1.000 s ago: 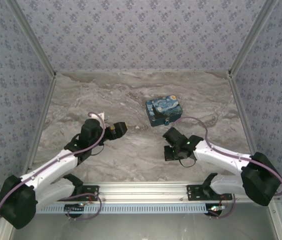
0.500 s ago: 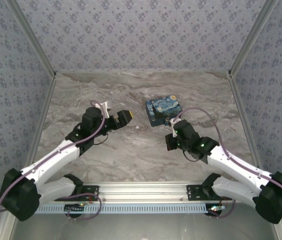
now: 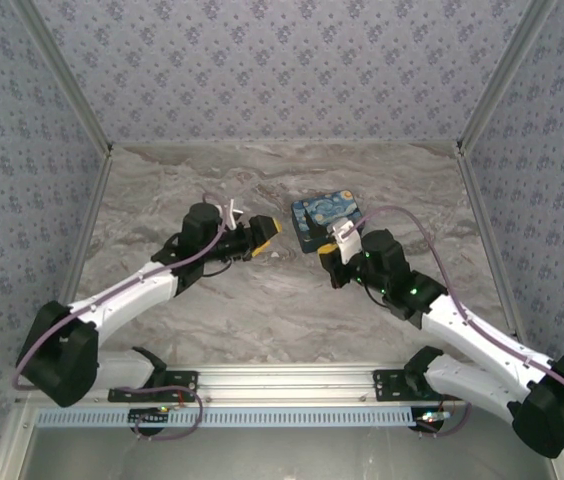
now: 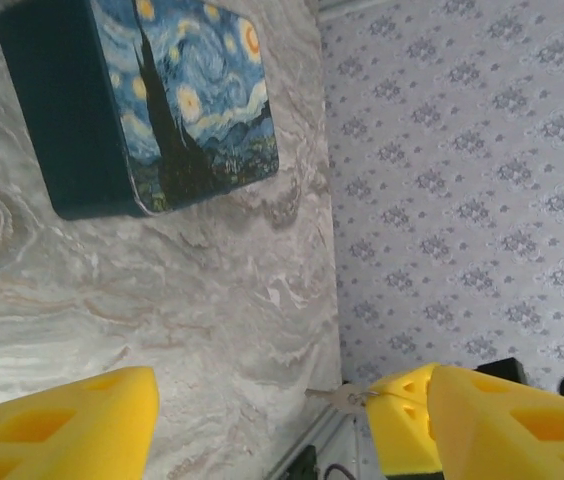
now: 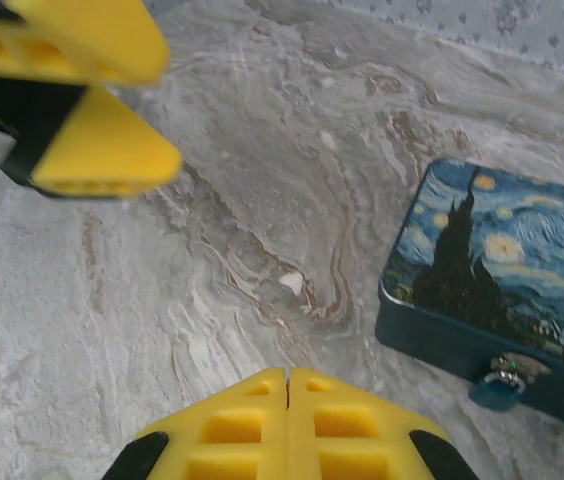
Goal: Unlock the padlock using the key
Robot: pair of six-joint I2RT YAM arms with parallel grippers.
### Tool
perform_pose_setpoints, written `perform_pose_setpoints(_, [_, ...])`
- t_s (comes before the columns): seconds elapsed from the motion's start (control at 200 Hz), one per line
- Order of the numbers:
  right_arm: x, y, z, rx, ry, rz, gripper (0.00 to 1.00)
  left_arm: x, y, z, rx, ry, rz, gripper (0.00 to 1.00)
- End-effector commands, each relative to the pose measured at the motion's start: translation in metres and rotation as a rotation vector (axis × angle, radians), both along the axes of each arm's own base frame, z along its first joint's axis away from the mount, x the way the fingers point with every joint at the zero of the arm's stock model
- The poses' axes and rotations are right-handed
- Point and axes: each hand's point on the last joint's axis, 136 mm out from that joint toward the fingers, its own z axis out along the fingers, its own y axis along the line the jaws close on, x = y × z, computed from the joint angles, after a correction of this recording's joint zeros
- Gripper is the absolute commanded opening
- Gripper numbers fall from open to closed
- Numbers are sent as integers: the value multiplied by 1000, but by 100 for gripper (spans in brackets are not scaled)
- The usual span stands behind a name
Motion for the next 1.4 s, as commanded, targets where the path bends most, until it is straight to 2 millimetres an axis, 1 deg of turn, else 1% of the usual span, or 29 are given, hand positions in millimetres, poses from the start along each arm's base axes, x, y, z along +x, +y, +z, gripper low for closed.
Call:
perform_pose_setpoints(0.0, [6,14,26,51,-75,57,0,2,-15,20,-165,112,17,70])
perform_pose_setpoints(0.03, [7,16,26,55,-73,58,0,4,-16,18,-194,144,40,70])
perform_pose_setpoints(0.09, [11,19,23,61,-64,51,0,5,-16,7,-251,239,92,67])
perform_pose_setpoints(0.155, [17,22,22,74,-60,36,0,6,-17,3,-326,305,139,66])
perform_pose_setpoints(0.225, [22,25,24,102,-68,17,0,6,-16,-2,-381,369,186,63])
perform_pose_setpoints(0.31, [25,32,26,126,-75,13,0,4,-17,-6,-423,425,221,62])
perform_pose_setpoints(0.385, [27,40,25,131,-76,20,0,4,-17,-5,-472,460,243,58])
perform_pose_setpoints(0.455, [28,47,25,132,-80,25,0,4,-17,-6,-514,492,268,57])
perform_pose_setpoints(0.54, [30,54,23,137,-81,26,0,3,-19,-11,-520,533,281,57])
perform_pose_setpoints(0.61, [31,59,25,150,-91,27,0,0,-21,-15,-523,565,286,57])
perform_pose_setpoints(0.929, [35,76,28,169,-101,42,0,-6,-25,-16,-531,610,296,62])
perform_pose_setpoints(1.009, [34,81,30,179,-101,55,0,-7,-27,-17,-531,616,295,62])
perform_pose_setpoints(1.124, [29,87,28,180,-84,79,0,-5,-25,-20,-541,618,306,62])
perform_pose_setpoints(1.214, [24,88,25,178,-71,85,0,-4,-24,-21,-548,621,317,62])
perform_pose_setpoints(1.394, [17,82,16,172,-46,74,0,-4,-23,-22,-551,619,323,60])
